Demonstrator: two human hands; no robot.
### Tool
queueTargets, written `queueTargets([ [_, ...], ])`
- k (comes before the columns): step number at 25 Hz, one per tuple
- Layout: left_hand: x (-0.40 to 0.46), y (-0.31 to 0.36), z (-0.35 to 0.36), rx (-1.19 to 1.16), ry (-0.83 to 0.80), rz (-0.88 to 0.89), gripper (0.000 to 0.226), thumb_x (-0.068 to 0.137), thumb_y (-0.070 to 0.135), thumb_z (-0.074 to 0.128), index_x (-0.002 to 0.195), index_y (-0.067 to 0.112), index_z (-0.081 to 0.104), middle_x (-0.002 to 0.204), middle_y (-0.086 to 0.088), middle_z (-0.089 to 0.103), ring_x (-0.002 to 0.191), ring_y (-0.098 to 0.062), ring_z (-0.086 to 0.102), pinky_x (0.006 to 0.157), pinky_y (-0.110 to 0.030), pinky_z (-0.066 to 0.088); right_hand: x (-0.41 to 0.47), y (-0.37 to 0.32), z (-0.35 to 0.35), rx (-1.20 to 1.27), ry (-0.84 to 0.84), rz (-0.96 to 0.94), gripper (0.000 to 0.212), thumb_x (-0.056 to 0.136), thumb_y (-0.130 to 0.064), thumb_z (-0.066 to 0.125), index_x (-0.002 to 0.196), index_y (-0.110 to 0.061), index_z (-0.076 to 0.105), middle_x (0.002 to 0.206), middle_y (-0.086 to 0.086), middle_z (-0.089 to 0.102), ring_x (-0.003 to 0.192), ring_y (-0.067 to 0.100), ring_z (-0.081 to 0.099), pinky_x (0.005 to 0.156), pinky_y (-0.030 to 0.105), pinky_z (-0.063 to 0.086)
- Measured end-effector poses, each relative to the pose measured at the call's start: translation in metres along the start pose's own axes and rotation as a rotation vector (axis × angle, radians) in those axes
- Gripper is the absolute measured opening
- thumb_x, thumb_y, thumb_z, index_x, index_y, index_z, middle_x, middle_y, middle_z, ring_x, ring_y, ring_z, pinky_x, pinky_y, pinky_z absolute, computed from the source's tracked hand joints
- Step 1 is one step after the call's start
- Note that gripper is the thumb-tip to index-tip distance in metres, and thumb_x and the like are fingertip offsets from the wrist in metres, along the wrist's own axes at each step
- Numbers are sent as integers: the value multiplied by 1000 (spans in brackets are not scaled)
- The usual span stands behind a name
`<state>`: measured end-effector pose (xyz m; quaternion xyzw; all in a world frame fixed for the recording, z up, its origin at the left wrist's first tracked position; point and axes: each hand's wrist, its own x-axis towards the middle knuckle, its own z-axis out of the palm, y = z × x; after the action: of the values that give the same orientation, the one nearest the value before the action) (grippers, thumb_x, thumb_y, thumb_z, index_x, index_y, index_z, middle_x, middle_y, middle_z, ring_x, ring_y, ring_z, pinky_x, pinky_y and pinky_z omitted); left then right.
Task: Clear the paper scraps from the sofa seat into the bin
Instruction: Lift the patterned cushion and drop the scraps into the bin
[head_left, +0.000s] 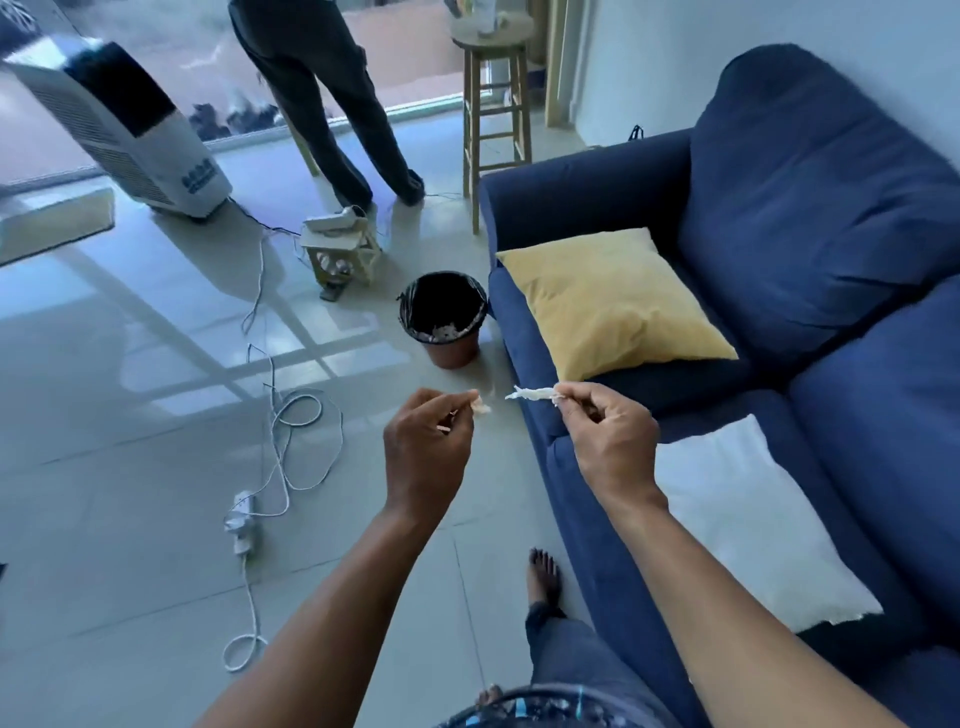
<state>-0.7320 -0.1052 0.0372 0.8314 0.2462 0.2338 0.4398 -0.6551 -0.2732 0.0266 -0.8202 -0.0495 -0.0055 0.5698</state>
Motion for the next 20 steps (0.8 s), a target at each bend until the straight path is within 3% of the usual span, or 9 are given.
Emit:
queueTargets([
  [2,34,-8,-2,23,48,-30,17,84,11,75,92,25,81,78,8,65,69,-8,64,67,-18,48,37,-2,30,1,-44,-12,10,88,-14,75,96,-18,80,77,-13,73,67,-5,62,67,13,48],
  [7,122,-10,4,123,147,-95,18,84,15,75,93,30,81,74,8,64,70,-6,62,65,-12,42,137,-20,81,40,-218,-46,9,88,-17,75,94,-21,80,76,-13,73,64,1,62,63,15,46],
  [12,193,-33,23,136,155,-164,18,84,18,74,93,31,81,72,7,67,66,-7,64,68,-27,52,227,-28,125,66,-283,-27,8,86,-18,76,94,-19,79,80,-6,76,71,6,68,67,20,53],
  [20,337,-100,39,118,144,-226,16,83,16,76,91,29,81,74,9,68,69,-5,65,66,-13,46,330,-25,231,36,-337,115,8,85,-15,75,89,-20,79,76,1,76,69,18,71,70,42,61],
])
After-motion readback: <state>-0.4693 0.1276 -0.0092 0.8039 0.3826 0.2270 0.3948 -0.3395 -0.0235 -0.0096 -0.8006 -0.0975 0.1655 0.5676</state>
